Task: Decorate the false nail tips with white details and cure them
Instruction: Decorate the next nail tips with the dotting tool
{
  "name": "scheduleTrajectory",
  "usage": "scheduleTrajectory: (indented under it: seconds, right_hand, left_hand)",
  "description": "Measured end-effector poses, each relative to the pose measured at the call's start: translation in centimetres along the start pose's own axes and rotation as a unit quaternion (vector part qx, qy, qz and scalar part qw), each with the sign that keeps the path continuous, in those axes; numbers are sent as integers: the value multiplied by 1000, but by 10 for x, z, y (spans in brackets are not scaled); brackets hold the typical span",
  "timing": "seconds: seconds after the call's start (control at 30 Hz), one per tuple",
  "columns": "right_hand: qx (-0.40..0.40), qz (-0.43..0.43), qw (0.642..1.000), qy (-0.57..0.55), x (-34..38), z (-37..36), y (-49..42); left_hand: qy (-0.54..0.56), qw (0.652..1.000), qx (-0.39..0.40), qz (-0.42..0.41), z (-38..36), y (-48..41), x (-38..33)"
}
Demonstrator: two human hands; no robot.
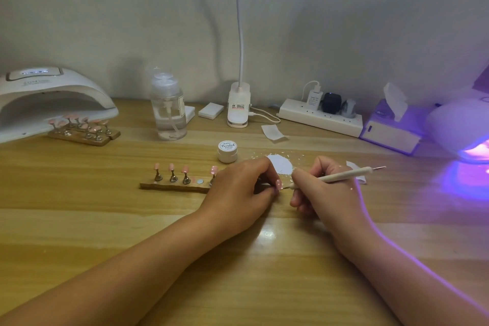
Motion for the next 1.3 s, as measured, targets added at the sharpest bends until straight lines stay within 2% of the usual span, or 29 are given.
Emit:
scheduleTrajectory:
  seconds: [0.97, 1.17, 1.3]
  right_hand:
    - [7, 15, 1000, 0, 0, -1, -1]
    - [-70, 35, 989, -125, 0, 21, -4]
    - [-123, 55, 983, -122, -2, 32, -7]
  left_hand:
    - [-3, 1000, -3, -4, 1, 1, -1]
    - [6, 1000, -7, -5, 1, 1, -1]
    - [-21, 999, -21, -31, 3, 1, -7]
Point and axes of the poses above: each hand's wrist, its own y-axis away from the middle knuckle, its own z-axis out of the back of the hand, x = y × z, the point moved 8 cm from there along -y, towards the middle knuckle, and after that the axes turned 12 degrees about -z, right-handed, at the moved point
